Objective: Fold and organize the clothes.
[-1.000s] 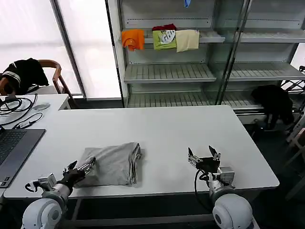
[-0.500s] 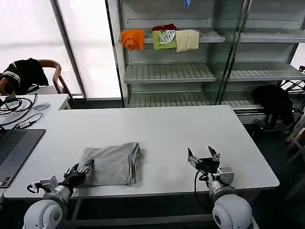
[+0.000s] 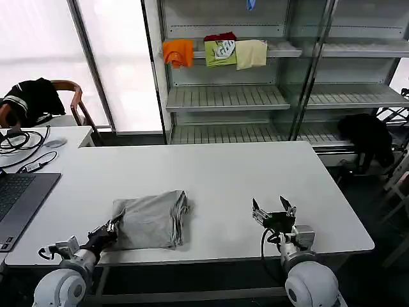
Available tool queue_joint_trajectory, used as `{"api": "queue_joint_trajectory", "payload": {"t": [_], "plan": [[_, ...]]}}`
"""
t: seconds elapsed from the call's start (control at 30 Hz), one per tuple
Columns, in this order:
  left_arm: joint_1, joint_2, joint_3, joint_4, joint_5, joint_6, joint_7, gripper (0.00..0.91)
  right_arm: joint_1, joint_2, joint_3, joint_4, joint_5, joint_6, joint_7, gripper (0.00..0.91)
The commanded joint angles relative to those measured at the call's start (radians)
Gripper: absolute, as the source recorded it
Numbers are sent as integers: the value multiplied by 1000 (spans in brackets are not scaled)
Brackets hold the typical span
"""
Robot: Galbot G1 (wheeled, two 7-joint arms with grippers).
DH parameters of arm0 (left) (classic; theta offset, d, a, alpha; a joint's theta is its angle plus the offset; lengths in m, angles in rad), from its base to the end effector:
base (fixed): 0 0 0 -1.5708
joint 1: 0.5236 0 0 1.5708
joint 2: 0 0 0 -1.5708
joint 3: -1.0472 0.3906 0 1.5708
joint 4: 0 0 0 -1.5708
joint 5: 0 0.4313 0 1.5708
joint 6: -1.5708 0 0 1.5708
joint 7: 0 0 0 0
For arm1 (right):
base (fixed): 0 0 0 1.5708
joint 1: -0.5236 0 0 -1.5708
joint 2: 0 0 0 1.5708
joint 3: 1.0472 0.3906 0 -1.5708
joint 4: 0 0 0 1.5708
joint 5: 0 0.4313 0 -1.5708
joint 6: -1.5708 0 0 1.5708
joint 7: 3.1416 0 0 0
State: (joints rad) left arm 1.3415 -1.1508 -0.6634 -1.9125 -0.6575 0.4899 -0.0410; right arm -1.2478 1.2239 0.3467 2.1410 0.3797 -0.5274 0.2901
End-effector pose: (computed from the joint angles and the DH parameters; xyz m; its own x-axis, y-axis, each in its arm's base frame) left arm 0.3266 0.1520 -0.3097 -0.9125 0.0757 0.4021 -0.0053 0.9805 -0.1967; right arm 0.3163 0.0064 -0.2379 -0.9661 -0.0778 0.2461 -0.0813 0.9967 -0.0041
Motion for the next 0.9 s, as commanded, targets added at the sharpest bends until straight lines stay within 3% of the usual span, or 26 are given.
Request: {"api": "queue_joint_trajectory", "payload": {"t": [0.03,0.43,0.73,0.9], "plan": [[-1,5,-10,-8,0,-14,1,10,-2,0,0,2,-4,1,0,907],[-1,92,-167,-15,-45,-19,1,10,-4,0,6,16,-6,-4,2,907],[-12,254,-352,5,-60,-16,-5,10,-2,1,0,9,-1,7,4,907],[-35,297,-391,-19,-37,-10,-6,10,1,5,-4,6,0,9,4,907]]}}
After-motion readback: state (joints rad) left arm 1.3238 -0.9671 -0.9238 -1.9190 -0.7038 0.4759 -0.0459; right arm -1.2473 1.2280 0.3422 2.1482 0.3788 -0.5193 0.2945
